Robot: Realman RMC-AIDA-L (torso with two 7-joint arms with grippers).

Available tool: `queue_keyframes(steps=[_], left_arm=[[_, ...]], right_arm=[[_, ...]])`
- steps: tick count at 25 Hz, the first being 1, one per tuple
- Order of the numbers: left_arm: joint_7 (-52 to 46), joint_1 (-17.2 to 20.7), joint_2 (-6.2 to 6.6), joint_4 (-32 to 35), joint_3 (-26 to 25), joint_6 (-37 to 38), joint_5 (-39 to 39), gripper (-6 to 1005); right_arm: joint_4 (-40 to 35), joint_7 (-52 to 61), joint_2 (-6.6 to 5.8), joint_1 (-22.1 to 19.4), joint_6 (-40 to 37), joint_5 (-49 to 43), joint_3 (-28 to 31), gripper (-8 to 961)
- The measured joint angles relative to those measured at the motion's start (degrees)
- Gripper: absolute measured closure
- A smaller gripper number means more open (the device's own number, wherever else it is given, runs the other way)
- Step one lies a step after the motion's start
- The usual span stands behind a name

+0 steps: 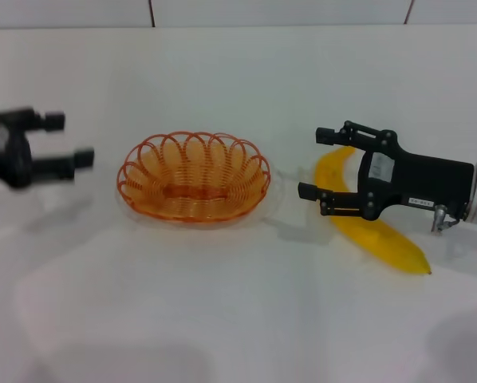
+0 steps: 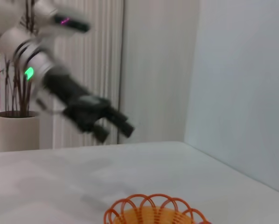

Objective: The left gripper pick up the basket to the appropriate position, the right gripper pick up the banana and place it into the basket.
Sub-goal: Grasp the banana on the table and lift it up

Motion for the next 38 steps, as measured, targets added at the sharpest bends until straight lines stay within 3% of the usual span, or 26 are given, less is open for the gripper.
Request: queue_keyframes(steps=[4, 8, 10, 16, 26, 38], left_arm=[[21.9, 2.9, 0.00, -14.8, -1.3, -0.3, -6.6, 210], [29.7, 3.8, 0.16, -22.4, -3.2, -0.6, -6.4, 210], [29.7, 3.7, 0.31, -23.5, -3.9, -1.0, -6.2, 211], [29.6, 2.9, 0.21, -24.6, -4.9, -1.1, -6.3, 211], [29.5, 2.2, 0.27, -26.9, -5.0, -1.0, -6.8, 210], [29.3, 2.3, 0.40, -27.1, -6.2, -0.5, -7.9, 210]], right_arm=[[-1.1, 3.0, -0.01, -0.7, 0.0, 0.0, 0.0, 127], [-5.4, 9.5, -0.06, -1.1, -1.7, -2.4, -0.6, 128], [-9.9, 16.6, -0.07, -1.1, -2.9, -7.5, -0.7, 129], [-13.4, 26.5, -0.09, 0.1, -2.1, -12.9, -0.7, 130], [-9.7, 32.3, 0.04, 2.6, 6.8, -14.0, -3.4, 133], [-8.6, 35.0, 0.08, 3.0, 10.9, -14.6, -5.3, 136]])
